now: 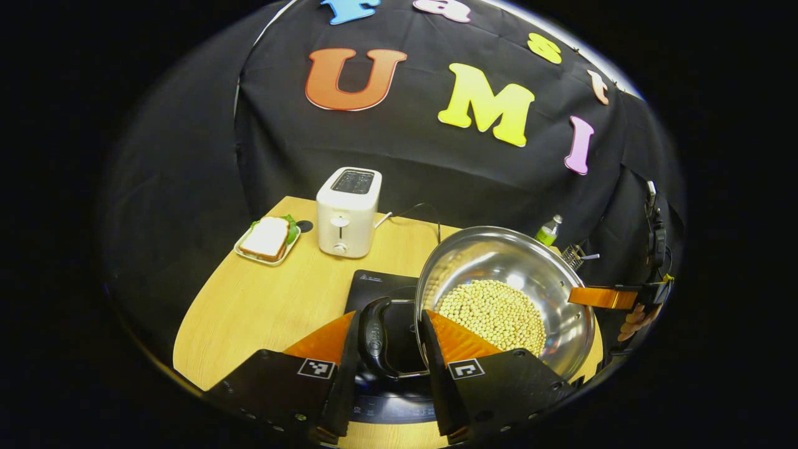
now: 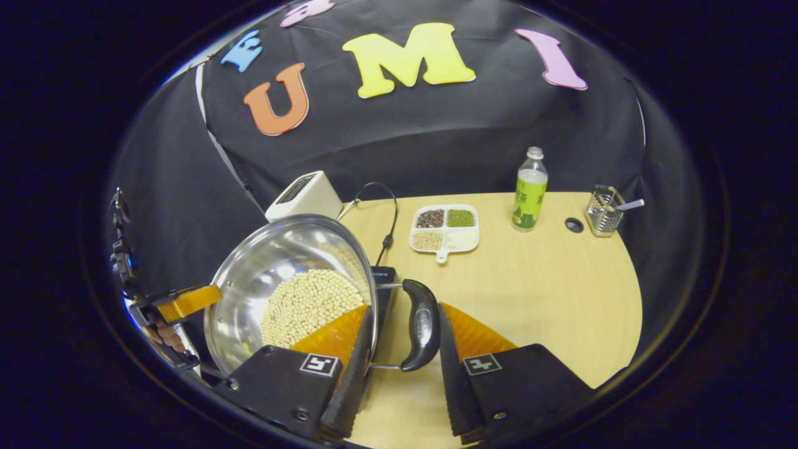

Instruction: First push the handle of the pot to place it horizontally, then grasp the pot with both hands and set it on the induction cooktop.

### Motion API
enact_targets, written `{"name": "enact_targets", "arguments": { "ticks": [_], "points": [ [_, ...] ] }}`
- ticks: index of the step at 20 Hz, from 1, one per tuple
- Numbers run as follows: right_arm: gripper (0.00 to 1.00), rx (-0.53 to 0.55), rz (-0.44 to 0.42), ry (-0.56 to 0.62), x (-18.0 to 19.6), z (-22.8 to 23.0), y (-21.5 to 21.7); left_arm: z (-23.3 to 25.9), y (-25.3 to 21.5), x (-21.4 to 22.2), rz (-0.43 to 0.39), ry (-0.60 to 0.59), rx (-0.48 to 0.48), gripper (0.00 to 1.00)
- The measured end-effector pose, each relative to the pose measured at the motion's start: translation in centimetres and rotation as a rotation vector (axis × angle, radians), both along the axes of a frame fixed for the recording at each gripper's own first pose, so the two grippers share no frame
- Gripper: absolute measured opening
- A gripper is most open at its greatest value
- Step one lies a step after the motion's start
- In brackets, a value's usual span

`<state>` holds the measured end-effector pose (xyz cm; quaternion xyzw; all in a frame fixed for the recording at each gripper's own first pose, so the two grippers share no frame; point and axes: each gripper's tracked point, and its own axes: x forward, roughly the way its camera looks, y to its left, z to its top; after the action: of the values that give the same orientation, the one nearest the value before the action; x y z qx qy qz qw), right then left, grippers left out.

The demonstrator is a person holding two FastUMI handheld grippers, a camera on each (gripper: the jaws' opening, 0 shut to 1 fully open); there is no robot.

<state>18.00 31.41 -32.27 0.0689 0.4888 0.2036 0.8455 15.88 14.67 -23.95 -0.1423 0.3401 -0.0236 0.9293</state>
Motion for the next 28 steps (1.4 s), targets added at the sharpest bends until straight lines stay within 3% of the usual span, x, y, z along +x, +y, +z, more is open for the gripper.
{"name": "enact_targets", "arguments": {
  "ticks": [3, 9, 16, 17, 18, 19, 28],
  "points": [
    [0.58, -0.004, 0.01, 0.027, 0.4, -1.9, 1.9, -1.5, 1.5, 1.1, 0.032, 0.033, -0.011, 0.51],
    [0.59, -0.007, -0.026, 0.052, 0.9, -5.8, 3.8, -4.9, 2.7, 3.3, 0.022, 0.077, 0.01, 0.51],
    [0.58, -0.059, -0.053, -0.039, -0.3, -9.5, 6.0, -9.7, 4.2, 4.9, 0.036, 0.128, 0.025, 0.52],
    [0.58, -0.058, -0.057, -0.082, -0.2, -9.3, 5.9, -9.5, 4.5, 5.7, 0.033, 0.065, 0.032, 0.51],
    [0.58, -0.044, -0.07, -0.101, -0.2, -9.3, 6.0, -9.9, 4.6, 4.9, 0.017, 0.086, 0.034, 0.46],
    [0.59, -0.026, -0.073, -0.116, -0.2, -9.4, 6.0, -9.6, 4.7, 5.0, 0.019, 0.05, 0.039, 0.51],
    [0.59, 0.105, -0.086, -0.19, 0.3, -9.5, 6.3, -10.0, 4.5, 5.3, 0.026, 0.017, -0.033, 0.52]
  ]
}}
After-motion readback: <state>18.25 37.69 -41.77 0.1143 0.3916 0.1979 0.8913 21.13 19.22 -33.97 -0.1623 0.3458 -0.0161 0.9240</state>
